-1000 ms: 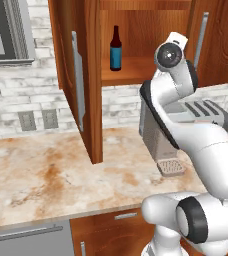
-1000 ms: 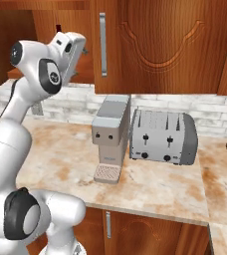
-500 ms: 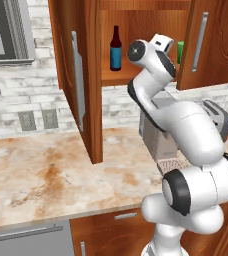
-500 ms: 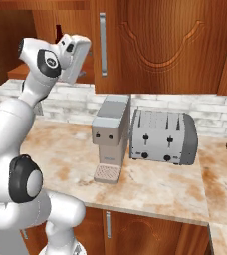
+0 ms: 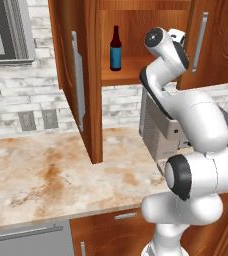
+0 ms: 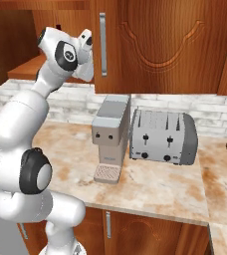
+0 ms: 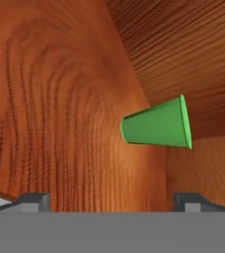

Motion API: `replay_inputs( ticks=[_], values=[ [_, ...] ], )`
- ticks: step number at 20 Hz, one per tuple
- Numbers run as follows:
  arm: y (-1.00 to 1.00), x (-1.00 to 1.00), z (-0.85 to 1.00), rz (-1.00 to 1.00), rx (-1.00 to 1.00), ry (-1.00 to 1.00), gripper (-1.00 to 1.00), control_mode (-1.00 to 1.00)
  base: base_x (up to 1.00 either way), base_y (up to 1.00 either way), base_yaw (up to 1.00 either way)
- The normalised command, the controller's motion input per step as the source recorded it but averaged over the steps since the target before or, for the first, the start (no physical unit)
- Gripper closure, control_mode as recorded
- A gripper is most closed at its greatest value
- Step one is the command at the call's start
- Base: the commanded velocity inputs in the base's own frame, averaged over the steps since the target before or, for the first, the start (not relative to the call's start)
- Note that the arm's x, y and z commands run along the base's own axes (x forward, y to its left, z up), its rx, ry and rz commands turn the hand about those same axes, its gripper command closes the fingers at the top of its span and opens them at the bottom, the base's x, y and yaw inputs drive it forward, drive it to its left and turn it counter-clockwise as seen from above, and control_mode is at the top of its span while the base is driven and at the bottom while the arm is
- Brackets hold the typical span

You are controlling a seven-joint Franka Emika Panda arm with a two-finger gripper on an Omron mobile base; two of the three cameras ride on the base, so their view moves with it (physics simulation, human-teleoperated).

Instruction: Open the cabinet directly in front. Then move the beer and the cup to the dining counter with the candle on it.

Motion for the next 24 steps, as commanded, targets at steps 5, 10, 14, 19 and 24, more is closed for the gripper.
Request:
replay_inputs(
  ticks=[5,10,14,19,24],
  values=[
    [-0.49,-0.66,0.00,-0.04,0.01,-0.01,-1.00,-1.00,0.00,0.00,0.00],
    [-0.93,-1.00,0.00,-0.33,0.01,-0.08,-1.00,-1.00,0.00,0.00,0.00],
    [-0.95,-1.00,0.00,-0.34,0.00,-0.08,-1.00,-1.00,0.00,0.00,0.00],
    [-1.00,-1.00,-0.01,-0.31,0.00,-0.08,-1.00,-1.00,0.00,0.00,0.00],
    [-1.00,-1.00,0.00,-0.21,0.00,-0.11,-1.00,-1.00,0.00,0.00,0.00]
  ],
)
